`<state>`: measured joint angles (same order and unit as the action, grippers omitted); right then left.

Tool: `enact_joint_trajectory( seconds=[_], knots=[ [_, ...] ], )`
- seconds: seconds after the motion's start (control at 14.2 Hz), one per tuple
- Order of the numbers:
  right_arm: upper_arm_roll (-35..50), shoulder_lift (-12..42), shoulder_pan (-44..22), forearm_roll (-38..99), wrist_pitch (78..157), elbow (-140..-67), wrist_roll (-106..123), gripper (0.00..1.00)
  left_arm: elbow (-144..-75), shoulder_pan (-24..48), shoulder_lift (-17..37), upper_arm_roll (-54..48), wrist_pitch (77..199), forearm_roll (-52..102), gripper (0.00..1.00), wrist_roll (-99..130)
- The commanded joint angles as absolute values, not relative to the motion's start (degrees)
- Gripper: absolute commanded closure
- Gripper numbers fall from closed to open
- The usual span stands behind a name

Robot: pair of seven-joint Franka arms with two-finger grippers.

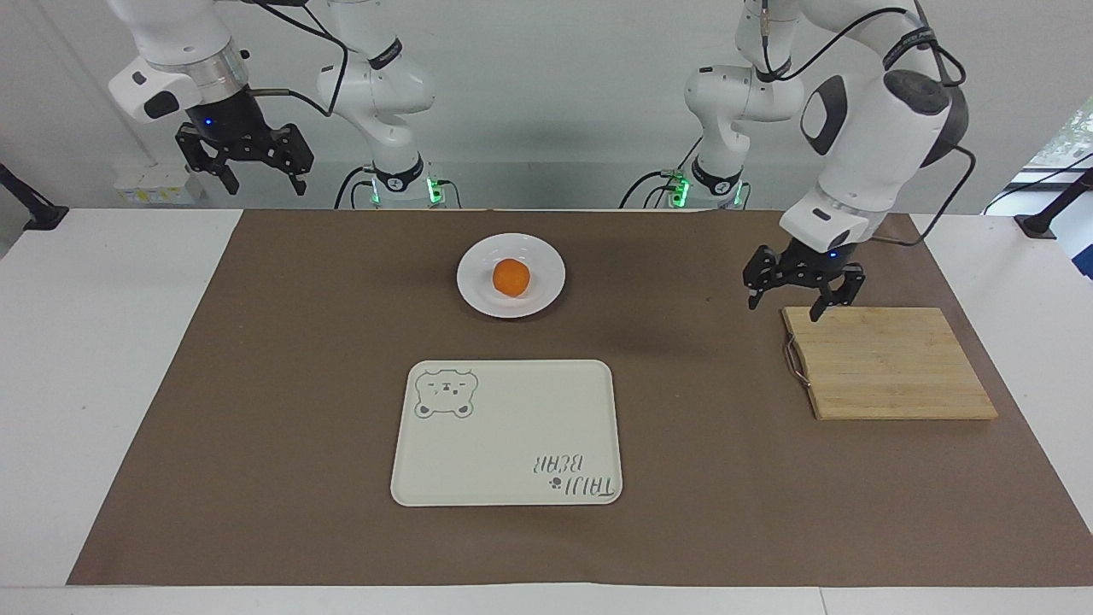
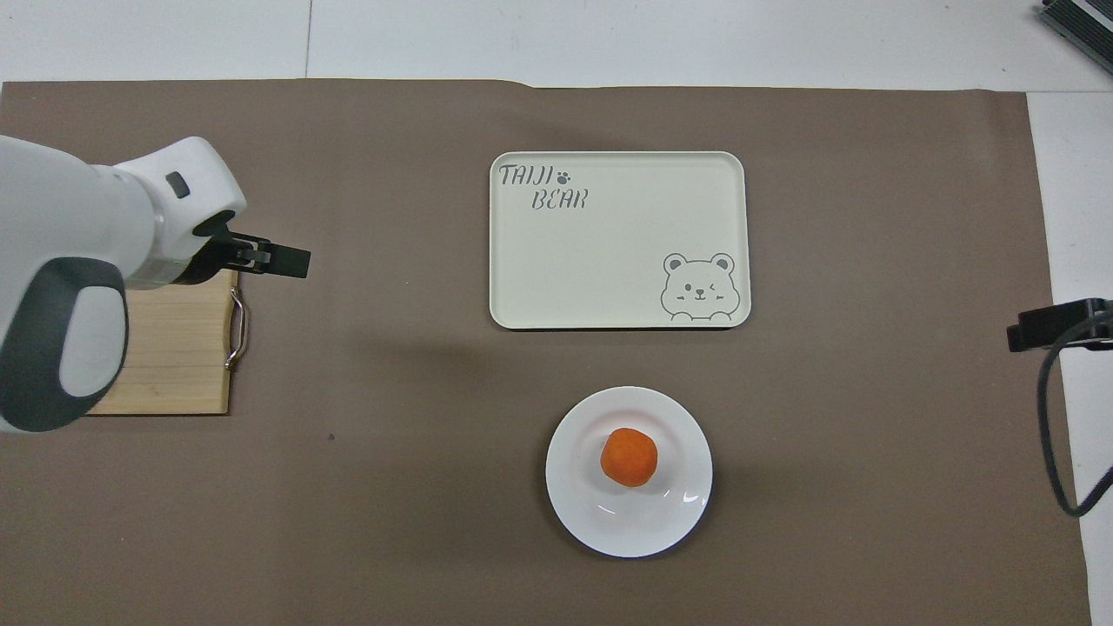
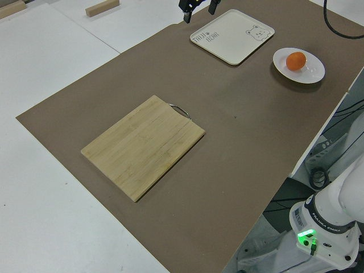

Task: Place orange and plate with both arms
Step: 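Withdraw the left gripper while the right gripper reaches the plate rim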

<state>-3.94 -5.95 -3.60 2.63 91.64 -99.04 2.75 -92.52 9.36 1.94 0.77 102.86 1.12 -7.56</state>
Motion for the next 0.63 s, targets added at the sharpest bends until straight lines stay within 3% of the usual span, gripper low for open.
enact_joint_trajectory(
  seconds=[0.0, 0.28, 0.56],
  knots=[
    [-3.69, -6.77, -5.88, 6.48, 96.66, -106.5, 4.04, 0.0, -86.59, 6.16, 2.9, 0.09, 93.9, 0.44, 0.0, -9.4],
    [-3.6, -6.94, -8.78, 14.31, 100.09, -114.59, 4.39, 0.0, -88.67, 4.67, 1.24, 0.26, 90.27, 0.44, 0.0, -9.4],
    [-3.69, -7.29, -12.3, 22.04, 112.65, -127.5, 7.29, 0.0, -89.03, 4.48, 1.14, 0.26, 89.91, 0.44, 0.0, -9.23]
  ],
)
